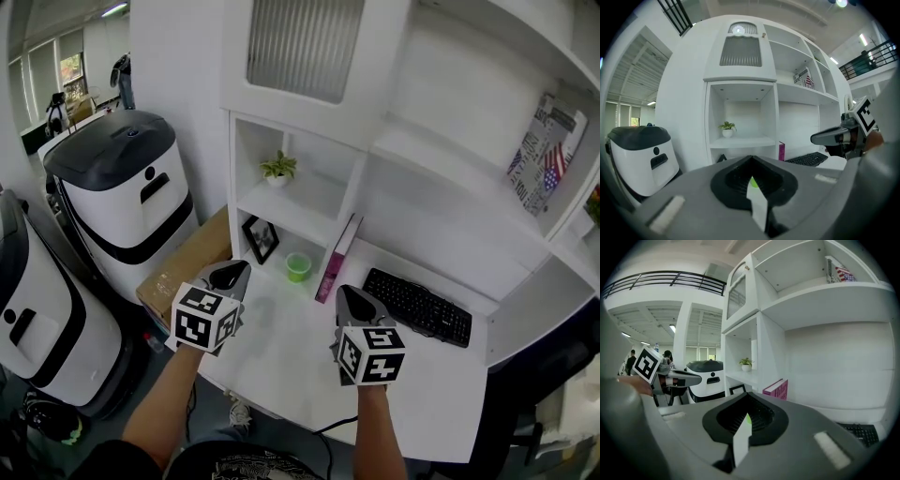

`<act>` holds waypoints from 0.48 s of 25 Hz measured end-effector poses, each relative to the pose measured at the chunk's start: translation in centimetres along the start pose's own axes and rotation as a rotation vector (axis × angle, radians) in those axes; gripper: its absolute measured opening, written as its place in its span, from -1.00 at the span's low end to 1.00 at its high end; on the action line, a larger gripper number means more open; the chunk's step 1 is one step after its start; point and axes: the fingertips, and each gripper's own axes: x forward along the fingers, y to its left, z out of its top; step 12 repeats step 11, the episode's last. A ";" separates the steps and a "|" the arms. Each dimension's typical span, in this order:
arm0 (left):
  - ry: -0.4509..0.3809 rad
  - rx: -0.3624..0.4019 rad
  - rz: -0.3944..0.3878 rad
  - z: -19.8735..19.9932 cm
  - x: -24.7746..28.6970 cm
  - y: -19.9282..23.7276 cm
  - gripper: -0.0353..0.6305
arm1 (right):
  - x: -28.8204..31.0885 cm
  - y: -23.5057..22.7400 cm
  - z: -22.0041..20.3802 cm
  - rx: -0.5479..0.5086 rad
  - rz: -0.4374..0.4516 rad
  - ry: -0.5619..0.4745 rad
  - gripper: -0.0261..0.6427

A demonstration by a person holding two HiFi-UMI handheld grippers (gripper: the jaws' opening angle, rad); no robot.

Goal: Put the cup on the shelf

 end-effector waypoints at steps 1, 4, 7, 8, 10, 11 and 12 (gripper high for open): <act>0.001 0.000 -0.001 0.0 0.1 -0.1 -0.89 | -0.1 -0.1 0.1 0.001 -0.003 -0.001 -0.86; 0.003 -0.004 -0.005 0.0 0.3 -0.1 -0.89 | -0.2 -0.4 0.2 0.001 -0.010 -0.003 -0.86; 0.002 -0.002 -0.006 0.1 0.6 -0.1 -0.89 | -0.2 -0.6 0.3 0.001 -0.015 -0.006 -0.86; 0.001 -0.002 -0.007 0.1 0.6 -0.1 -0.89 | -0.2 -0.7 0.3 0.001 -0.016 -0.006 -0.86; 0.000 -0.002 -0.010 0.2 0.8 -0.1 -0.89 | -0.3 -0.8 0.3 0.002 -0.019 -0.005 -0.86; 0.000 -0.002 -0.012 0.2 0.8 -0.2 -0.89 | -0.3 -0.8 0.2 0.003 -0.020 -0.004 -0.86; 0.000 -0.002 -0.012 0.2 0.8 -0.2 -0.89 | -0.3 -0.8 0.2 0.003 -0.020 -0.004 -0.86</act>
